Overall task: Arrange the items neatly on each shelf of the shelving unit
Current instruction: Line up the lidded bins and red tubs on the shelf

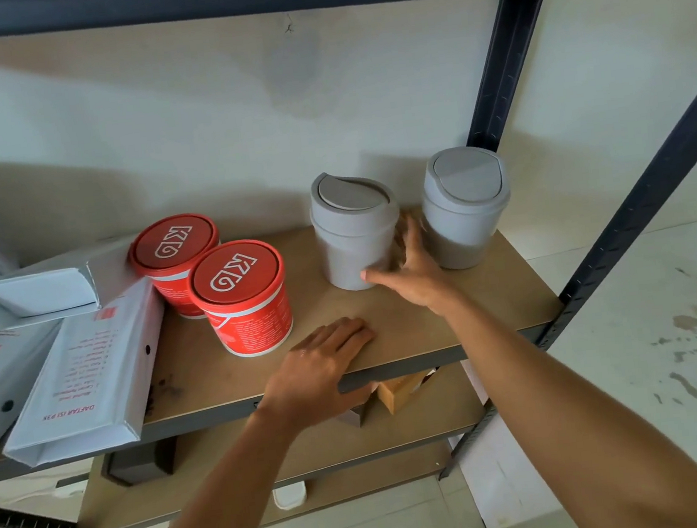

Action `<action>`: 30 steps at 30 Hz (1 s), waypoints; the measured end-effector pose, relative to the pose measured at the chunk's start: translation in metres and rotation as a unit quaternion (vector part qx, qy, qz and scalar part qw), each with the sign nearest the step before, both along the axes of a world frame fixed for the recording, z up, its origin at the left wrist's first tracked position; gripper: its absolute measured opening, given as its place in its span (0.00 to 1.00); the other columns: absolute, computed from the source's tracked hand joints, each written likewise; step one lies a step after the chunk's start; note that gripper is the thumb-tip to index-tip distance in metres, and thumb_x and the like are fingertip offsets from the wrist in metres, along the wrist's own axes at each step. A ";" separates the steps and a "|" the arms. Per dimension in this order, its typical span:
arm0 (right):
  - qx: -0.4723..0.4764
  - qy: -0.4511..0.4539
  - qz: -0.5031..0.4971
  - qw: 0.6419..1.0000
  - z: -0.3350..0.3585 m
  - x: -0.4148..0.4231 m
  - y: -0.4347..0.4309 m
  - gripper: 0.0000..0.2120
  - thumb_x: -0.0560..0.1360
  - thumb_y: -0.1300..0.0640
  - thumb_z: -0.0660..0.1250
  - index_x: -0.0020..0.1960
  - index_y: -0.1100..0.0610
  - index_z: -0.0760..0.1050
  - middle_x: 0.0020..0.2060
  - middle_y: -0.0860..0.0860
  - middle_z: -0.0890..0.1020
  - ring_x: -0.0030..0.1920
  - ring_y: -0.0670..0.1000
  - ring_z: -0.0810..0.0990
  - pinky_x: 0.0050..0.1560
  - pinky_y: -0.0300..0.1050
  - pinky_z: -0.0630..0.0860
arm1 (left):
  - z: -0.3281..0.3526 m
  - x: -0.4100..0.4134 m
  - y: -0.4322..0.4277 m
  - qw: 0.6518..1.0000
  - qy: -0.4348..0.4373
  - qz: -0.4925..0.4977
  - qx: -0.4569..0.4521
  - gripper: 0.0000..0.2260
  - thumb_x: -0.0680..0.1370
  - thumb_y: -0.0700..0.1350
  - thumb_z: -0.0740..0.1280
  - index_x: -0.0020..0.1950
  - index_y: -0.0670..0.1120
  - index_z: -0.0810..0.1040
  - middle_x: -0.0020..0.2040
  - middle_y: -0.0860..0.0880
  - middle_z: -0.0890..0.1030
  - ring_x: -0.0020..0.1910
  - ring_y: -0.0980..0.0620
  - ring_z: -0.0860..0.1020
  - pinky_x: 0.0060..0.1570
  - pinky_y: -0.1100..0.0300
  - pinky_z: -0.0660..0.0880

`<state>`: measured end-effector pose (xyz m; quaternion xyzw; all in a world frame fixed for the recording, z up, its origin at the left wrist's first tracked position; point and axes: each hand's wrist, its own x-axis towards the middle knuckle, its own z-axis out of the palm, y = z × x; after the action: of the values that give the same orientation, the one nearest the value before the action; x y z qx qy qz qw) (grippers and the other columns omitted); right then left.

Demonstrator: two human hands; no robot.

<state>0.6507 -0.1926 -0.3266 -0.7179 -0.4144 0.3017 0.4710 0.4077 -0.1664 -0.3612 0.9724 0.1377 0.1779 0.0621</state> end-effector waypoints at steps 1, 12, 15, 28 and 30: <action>0.005 -0.001 0.011 1.000 0.001 0.002 0.004 0.64 0.65 0.49 0.82 0.83 0.42 0.38 0.82 0.43 0.56 0.80 0.46 0.59 0.80 0.55 0.62 | 0.000 0.001 0.001 1.000 -0.002 -0.003 -0.001 0.30 0.75 0.64 0.66 0.73 0.50 0.72 0.72 0.51 0.74 0.71 0.50 0.72 0.70 0.56 0.69; 0.070 -0.101 -0.240 0.963 -0.008 -0.049 0.022 0.58 0.52 0.42 0.87 0.73 0.59 0.62 0.66 0.55 0.68 0.68 0.55 0.68 0.66 0.44 0.68 | 0.003 0.008 -0.002 0.999 -0.024 0.011 -0.043 0.26 0.77 0.64 0.65 0.69 0.51 0.75 0.69 0.53 0.75 0.69 0.52 0.72 0.66 0.56 0.73; 0.060 -0.086 -0.237 0.966 -0.008 -0.055 0.021 0.64 0.52 0.39 0.87 0.75 0.61 0.57 0.70 0.56 0.64 0.72 0.56 0.64 0.72 0.49 0.68 | 0.003 0.007 -0.001 0.999 -0.009 0.014 -0.048 0.27 0.77 0.65 0.64 0.71 0.52 0.74 0.70 0.53 0.74 0.70 0.52 0.71 0.67 0.57 0.72; 0.012 -0.054 -0.036 0.998 -0.003 0.002 0.009 0.55 0.65 0.55 0.84 0.81 0.53 0.53 0.74 0.47 0.67 0.74 0.46 0.67 0.74 0.45 0.66 | 0.004 0.007 -0.001 0.997 -0.018 0.009 -0.075 0.26 0.76 0.63 0.67 0.71 0.52 0.74 0.70 0.54 0.73 0.70 0.53 0.70 0.67 0.59 0.70; 0.033 -0.074 -0.090 0.993 -0.010 -0.011 0.014 0.54 0.60 0.49 0.86 0.77 0.54 0.60 0.69 0.48 0.69 0.71 0.48 0.69 0.72 0.45 0.68 | 0.004 0.007 -0.001 0.997 -0.021 0.008 -0.074 0.26 0.76 0.62 0.67 0.70 0.52 0.74 0.70 0.54 0.73 0.70 0.53 0.70 0.67 0.59 0.71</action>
<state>0.6395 -0.1786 -0.3364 -0.7567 -0.3914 0.1909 0.4876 0.4149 -0.1671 -0.3573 0.9600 0.1573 0.1881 0.1352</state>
